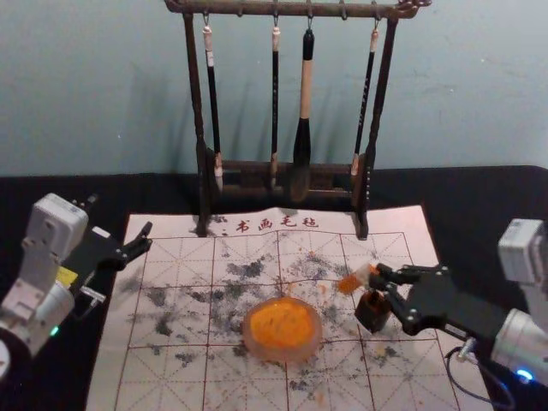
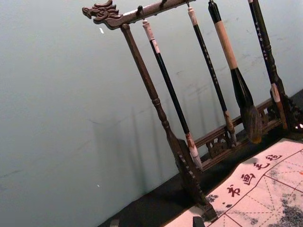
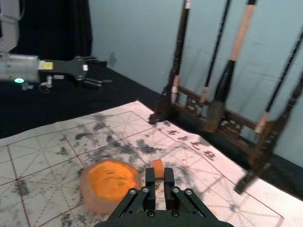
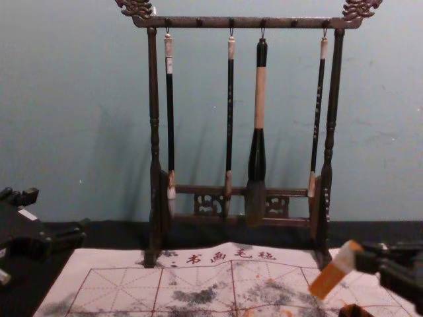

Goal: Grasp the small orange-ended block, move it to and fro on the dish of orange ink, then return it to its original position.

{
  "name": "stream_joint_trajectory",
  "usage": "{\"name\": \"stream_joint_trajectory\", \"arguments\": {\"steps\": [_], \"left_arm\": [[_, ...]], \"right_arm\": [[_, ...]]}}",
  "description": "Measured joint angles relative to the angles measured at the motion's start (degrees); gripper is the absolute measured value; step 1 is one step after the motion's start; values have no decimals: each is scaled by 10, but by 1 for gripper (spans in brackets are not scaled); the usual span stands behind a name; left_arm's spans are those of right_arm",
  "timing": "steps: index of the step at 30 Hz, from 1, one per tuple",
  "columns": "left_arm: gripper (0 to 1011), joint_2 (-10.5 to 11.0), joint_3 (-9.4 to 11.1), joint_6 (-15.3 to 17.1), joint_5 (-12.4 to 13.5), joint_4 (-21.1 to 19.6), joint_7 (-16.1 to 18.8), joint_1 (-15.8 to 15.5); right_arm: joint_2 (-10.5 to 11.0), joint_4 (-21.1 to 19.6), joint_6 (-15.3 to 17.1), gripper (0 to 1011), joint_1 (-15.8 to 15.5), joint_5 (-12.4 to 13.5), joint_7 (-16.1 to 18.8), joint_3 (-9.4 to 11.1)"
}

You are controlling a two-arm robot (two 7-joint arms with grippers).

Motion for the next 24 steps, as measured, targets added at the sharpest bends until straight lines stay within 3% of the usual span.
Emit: {"name": "stream_joint_trajectory", "arguments": {"steps": [11, 24], "left_arm": [[1001, 0, 0, 0, 0, 0, 0, 0], [1001, 0, 0, 0, 0, 0, 0, 0]], "right_arm": [[-7, 20, 10, 80, 55, -23, 26, -49], [-4, 29, 50, 81, 99, -41, 48, -101]]}}
